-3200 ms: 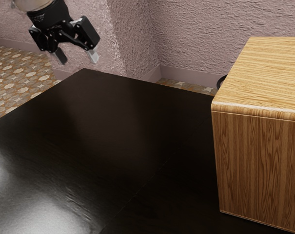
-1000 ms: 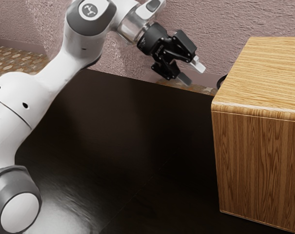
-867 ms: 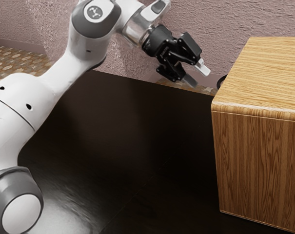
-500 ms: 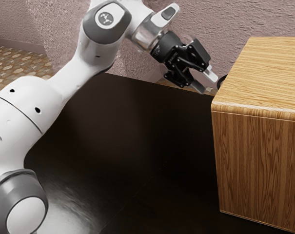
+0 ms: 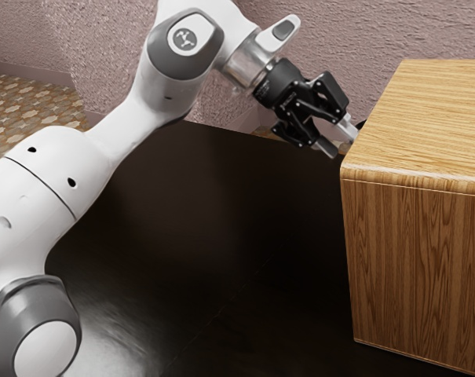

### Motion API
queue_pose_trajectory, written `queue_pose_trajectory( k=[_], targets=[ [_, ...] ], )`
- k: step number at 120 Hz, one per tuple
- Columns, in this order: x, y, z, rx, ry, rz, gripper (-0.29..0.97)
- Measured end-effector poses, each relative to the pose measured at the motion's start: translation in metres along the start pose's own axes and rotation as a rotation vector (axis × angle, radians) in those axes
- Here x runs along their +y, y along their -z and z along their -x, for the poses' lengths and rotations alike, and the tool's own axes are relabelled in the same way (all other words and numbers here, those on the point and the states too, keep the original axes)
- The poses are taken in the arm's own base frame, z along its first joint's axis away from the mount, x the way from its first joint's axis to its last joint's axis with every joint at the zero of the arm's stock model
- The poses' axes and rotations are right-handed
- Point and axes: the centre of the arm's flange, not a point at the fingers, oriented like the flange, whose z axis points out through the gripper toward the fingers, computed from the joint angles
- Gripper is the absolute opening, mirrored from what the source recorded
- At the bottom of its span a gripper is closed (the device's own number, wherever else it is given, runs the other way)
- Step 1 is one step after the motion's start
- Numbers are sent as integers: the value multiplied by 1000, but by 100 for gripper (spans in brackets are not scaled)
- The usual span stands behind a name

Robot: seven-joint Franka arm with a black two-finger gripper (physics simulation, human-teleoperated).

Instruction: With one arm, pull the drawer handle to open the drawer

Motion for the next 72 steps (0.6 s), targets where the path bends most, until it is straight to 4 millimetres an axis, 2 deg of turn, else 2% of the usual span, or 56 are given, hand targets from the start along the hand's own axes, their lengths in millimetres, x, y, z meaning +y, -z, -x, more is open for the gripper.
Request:
queue_pose_trajectory(
  k=[26, 52, 62, 72],
  targets=[
    [3, 4, -4, 42, 7, 17, 28],
    [-19, -20, -17, 31, 52, 16, 28],
    [-26, -15, -17, 34, 71, 9, 28],
    [-31, -2, -14, 44, 88, 0, 28]
  ],
)
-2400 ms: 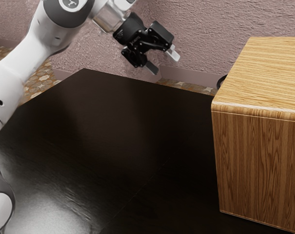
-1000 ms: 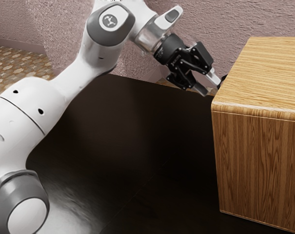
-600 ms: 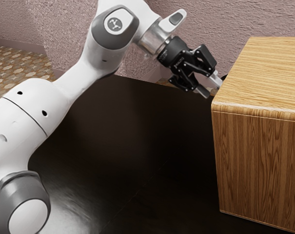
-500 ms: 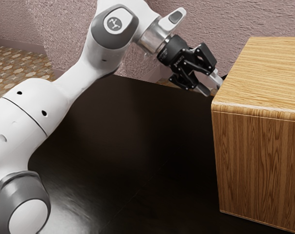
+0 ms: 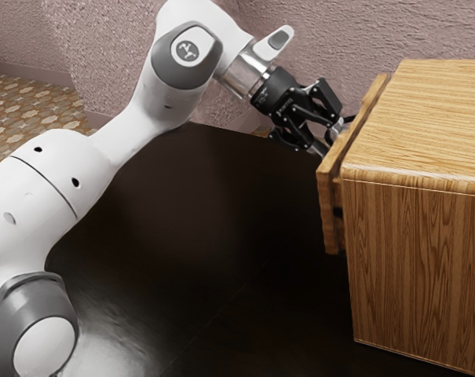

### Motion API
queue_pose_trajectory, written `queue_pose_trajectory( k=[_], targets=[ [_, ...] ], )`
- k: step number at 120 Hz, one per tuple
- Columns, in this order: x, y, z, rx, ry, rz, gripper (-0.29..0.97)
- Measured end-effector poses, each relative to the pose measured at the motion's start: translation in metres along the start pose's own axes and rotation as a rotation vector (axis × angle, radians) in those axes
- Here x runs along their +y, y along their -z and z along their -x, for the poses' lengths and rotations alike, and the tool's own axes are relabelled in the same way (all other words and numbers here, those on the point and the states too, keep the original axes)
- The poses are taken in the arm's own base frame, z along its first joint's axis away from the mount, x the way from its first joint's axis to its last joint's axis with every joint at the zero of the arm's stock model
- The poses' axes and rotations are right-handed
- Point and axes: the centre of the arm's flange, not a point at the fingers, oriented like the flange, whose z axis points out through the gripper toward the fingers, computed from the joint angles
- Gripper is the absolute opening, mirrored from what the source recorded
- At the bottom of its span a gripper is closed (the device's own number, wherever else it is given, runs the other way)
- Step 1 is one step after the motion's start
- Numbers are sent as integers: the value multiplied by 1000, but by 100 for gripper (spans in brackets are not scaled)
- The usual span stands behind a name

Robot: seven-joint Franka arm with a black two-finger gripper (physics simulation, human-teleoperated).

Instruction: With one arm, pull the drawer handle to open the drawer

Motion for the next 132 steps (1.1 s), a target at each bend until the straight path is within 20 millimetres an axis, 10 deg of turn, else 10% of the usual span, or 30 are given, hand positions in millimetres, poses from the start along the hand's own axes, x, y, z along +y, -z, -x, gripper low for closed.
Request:
queue_pose_trajectory(
  k=[132],
  targets=[
    [-83, 88, 0, 64, 143, -60, 32]
  ],
)
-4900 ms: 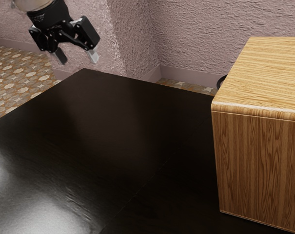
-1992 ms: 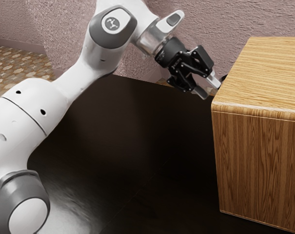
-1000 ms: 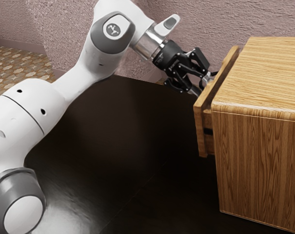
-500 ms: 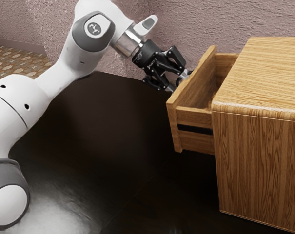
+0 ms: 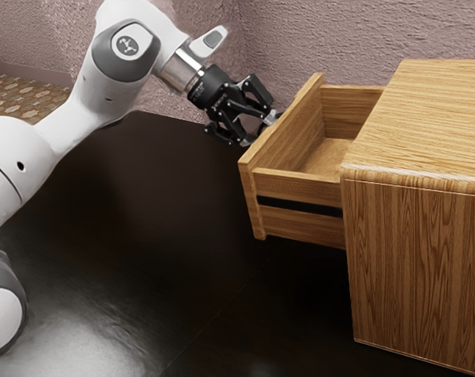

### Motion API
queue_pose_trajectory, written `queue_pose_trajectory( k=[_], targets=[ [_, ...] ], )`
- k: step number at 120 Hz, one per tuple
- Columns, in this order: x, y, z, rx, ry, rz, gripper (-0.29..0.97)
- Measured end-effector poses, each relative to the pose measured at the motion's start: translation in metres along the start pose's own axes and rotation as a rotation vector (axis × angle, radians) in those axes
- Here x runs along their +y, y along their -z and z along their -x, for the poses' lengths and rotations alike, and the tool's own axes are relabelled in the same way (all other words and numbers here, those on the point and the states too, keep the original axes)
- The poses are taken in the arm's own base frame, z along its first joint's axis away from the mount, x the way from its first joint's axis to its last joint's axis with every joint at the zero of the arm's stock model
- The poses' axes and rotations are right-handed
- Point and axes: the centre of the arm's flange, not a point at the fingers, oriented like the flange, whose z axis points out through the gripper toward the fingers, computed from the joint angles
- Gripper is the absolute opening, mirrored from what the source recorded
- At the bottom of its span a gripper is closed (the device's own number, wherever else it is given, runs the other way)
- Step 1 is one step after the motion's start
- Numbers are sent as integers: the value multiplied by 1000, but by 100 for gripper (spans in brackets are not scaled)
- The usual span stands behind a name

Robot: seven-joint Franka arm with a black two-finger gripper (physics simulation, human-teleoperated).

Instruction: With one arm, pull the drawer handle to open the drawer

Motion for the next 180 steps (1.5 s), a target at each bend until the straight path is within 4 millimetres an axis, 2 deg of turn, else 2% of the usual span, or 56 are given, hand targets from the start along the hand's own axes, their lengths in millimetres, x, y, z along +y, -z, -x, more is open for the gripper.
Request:
queue_pose_trajectory(
  k=[76, 109, 125, 133, 140, 150, 158, 167, 180],
  targets=[
    [-54, 47, -5, 36, 65, -27, 32],
    [-65, 57, -6, 49, 76, -39, 33],
    [-63, 60, -5, 50, 70, -37, 39],
    [-58, 60, -3, 43, 63, -34, 41],
    [-49, 72, 2, 56, 45, -31, 43],
    [-35, 114, 17, 109, 21, -36, 44],
    [-15, 151, 41, 168, -11, -95, 50],
    [21, 143, 62, 183, -71, -238, 55],
    [97, 116, 114, 198, -204, -492, 60]
  ],
)
